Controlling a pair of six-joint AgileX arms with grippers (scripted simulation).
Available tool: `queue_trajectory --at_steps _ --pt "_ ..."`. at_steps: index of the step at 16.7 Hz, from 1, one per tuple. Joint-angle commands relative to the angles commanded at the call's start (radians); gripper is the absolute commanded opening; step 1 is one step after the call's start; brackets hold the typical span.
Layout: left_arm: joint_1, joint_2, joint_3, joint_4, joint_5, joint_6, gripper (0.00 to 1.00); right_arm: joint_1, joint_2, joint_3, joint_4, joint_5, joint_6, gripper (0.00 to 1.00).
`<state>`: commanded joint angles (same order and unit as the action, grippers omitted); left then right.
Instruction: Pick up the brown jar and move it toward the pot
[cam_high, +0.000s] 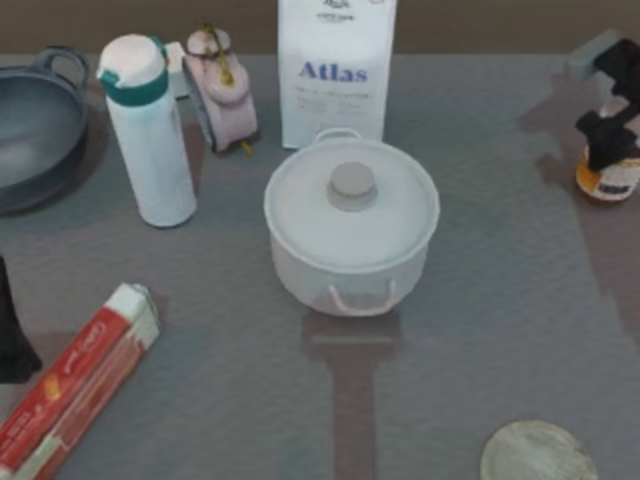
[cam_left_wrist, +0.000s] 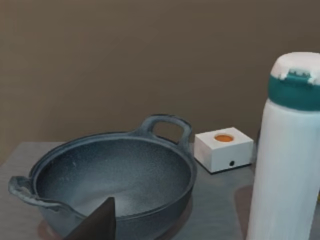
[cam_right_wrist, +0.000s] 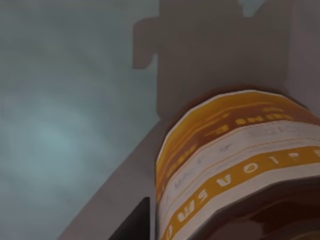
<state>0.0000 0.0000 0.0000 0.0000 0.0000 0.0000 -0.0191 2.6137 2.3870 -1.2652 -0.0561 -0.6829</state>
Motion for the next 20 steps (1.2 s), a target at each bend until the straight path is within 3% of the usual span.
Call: queue_trajectory --at_steps 4,5,15,20 --pt "0.0 0.0 0.0 0.0 0.0 0.0 1.0 0.0 0.0 0.0 0.0 0.0 0.0 0.02" --pt "0.0 0.0 0.0 0.0 0.0 0.0 1.0 0.0 0.0 0.0 0.0 0.0 0.0 0.0" --pt "0.0 0.0 0.0 0.0 0.0 0.0 1.0 -0.002 -0.015 -0.015 0.0 -0.001 0.001 0.0" --pt "0.0 0.0 0.0 0.0 0.0 0.0 1.0 0.0 -0.238 -0.234 0.001 -0.003 0.003 0.0"
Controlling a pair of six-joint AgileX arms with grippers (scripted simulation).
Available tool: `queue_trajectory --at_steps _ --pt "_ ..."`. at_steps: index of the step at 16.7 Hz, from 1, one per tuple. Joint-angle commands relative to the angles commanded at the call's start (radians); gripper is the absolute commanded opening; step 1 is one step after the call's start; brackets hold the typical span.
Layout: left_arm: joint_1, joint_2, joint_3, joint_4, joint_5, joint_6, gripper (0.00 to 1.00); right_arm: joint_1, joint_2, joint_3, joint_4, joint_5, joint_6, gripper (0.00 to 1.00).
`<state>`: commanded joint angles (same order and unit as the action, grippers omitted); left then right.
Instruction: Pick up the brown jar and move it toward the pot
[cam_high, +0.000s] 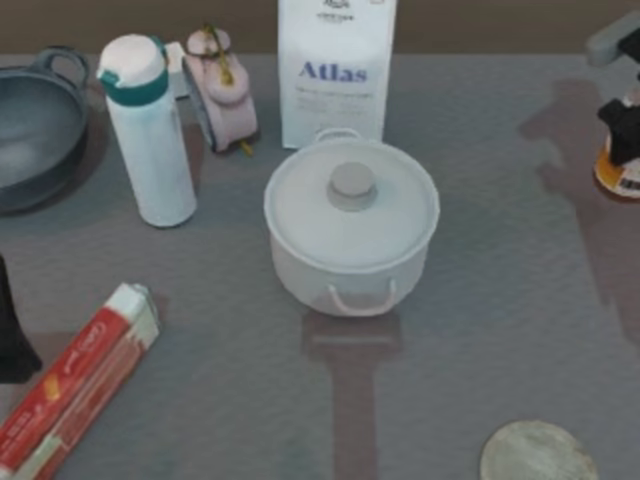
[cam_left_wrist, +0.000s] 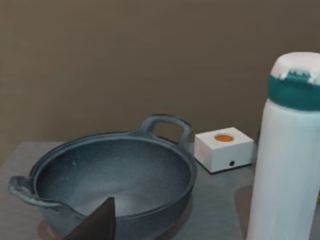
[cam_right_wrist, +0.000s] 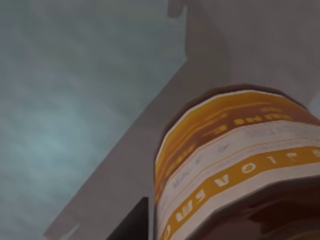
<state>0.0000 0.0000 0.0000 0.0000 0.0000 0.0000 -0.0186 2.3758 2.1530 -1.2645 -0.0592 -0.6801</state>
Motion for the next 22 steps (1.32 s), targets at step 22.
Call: queue_trajectory --at_steps 22 --pt "0.0 0.0 0.0 0.0 0.0 0.0 1.0 0.161 -0.266 -0.349 0.088 0.045 0.521 0.0"
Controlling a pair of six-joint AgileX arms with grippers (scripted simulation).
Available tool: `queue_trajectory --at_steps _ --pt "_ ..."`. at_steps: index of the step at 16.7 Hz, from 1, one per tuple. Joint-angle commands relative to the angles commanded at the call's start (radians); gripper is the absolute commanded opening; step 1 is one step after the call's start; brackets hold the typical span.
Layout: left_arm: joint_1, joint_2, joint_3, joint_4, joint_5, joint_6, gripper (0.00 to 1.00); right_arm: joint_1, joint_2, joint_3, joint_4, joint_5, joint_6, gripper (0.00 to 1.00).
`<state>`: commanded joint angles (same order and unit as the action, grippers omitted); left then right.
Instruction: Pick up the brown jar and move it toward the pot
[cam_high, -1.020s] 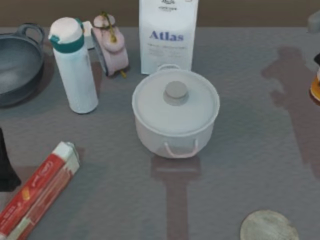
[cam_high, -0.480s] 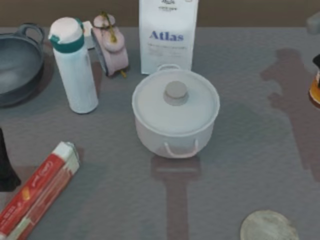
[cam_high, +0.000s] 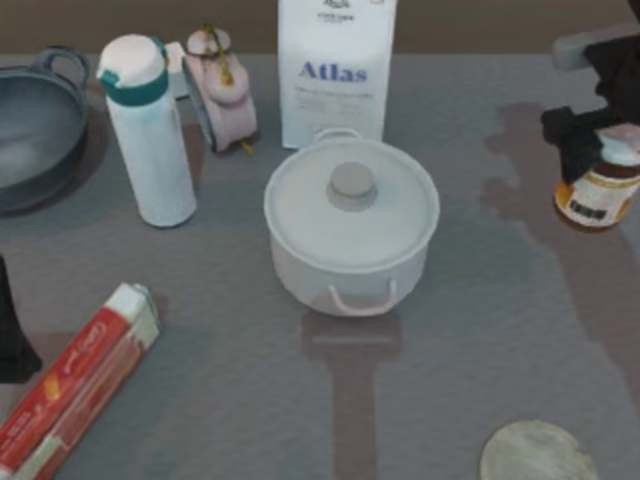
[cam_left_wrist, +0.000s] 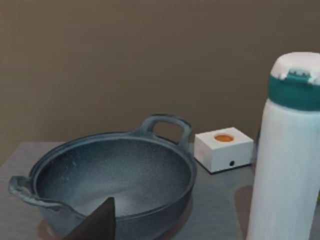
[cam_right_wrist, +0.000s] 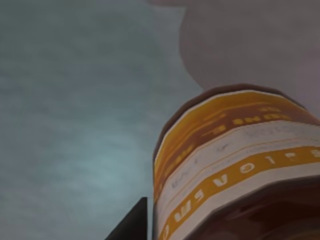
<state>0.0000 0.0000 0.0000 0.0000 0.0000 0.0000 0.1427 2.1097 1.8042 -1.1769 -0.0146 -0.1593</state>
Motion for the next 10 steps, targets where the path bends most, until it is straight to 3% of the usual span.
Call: queue_trajectory --at_steps 5,10 --pt "0.0 0.0 0.0 0.0 0.0 0.0 1.0 0.105 0.013 -0.045 0.067 0.032 0.349 0.0" --pt "0.0 0.0 0.0 0.0 0.0 0.0 1.0 0.147 0.018 -0.067 0.092 0.044 0.457 0.0"
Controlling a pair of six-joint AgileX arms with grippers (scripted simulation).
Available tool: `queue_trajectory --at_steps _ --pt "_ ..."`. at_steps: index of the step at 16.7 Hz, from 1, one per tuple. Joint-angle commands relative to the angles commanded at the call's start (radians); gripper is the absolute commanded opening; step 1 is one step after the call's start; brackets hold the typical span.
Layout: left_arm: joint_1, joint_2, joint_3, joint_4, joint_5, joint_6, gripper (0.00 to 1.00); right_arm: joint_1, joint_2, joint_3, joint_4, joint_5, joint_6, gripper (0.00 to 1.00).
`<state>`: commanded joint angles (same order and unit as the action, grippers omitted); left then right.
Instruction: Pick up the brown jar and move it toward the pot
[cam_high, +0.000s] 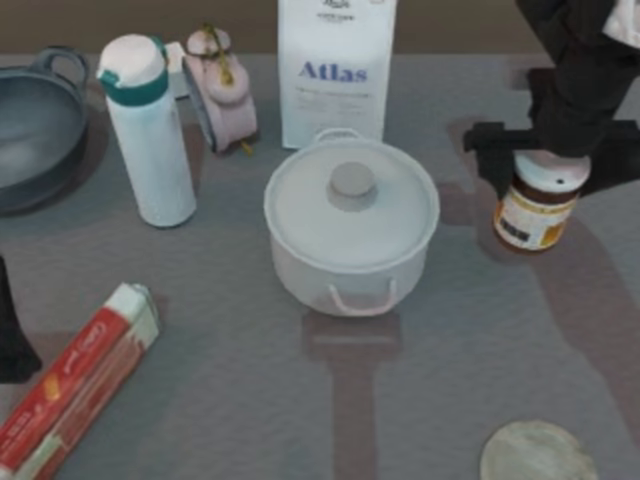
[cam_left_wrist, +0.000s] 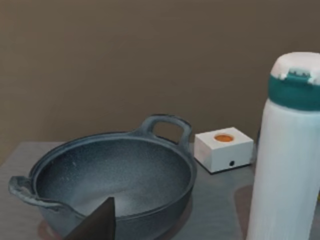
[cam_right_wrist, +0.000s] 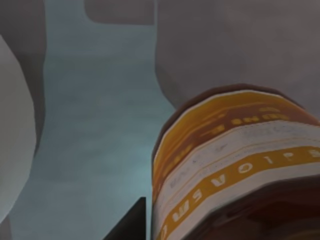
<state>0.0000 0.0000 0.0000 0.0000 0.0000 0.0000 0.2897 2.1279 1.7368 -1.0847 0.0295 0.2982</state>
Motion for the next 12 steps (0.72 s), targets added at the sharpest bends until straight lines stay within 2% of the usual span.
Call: queue_trajectory --at_steps 5,12 --pt "0.0 0.0 0.0 0.0 0.0 0.0 1.0 -0.004 0.001 -0.01 0.016 -0.002 -0.001 0.0" --pt "0.0 0.0 0.0 0.0 0.0 0.0 1.0 0.0 0.057 -0.112 0.169 0.001 0.001 0.0"
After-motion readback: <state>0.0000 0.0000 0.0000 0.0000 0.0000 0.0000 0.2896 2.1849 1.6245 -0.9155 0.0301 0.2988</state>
